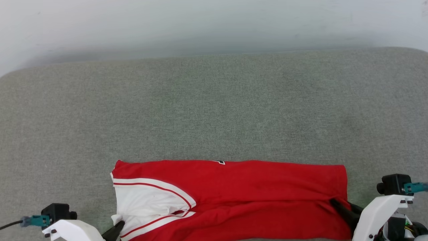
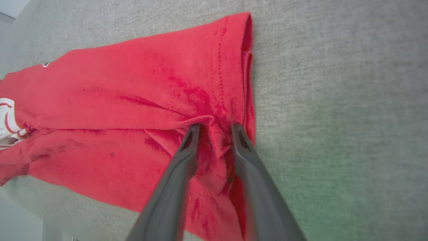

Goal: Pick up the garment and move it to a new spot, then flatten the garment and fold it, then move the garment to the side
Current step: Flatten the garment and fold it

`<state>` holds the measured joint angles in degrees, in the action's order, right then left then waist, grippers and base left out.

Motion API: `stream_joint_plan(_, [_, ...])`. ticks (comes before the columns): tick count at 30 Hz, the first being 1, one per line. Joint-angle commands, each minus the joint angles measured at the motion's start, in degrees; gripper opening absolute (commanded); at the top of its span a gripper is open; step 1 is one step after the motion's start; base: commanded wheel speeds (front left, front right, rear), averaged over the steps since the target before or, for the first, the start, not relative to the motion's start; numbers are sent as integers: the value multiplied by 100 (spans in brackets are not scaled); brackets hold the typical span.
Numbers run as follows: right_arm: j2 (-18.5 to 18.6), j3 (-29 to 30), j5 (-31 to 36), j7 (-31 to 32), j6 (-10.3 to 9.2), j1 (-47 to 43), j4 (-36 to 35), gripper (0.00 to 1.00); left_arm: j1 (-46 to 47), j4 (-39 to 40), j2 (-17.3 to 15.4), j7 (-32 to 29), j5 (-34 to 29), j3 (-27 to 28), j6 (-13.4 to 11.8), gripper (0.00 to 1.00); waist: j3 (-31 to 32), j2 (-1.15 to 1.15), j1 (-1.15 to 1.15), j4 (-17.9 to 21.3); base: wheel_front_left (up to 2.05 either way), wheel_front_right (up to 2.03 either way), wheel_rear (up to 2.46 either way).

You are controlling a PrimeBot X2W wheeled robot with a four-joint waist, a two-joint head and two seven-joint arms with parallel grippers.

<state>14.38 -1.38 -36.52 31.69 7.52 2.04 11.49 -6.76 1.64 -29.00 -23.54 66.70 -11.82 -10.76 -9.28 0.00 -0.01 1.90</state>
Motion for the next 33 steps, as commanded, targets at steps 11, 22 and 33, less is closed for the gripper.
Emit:
stream_joint_plan(11, [168,399,30,-553,-4,-106,-745,100,480,166,231,1254,-999,-26,14,100,203,0,1,52,0,0,0])
stream_joint_plan(22, [489,1062,368,1113,-4,74,-1103,100,1128,721,561,3036,-2549,-263,-240,100,166,0,1,-160,0,0,0])
stream_joint_plan(33, [51,1150,320,1910,-5,-32,-769,100,1375,863,774,3655,-3363,-668,-305,100,-205,0,1,-702,0,0,0])
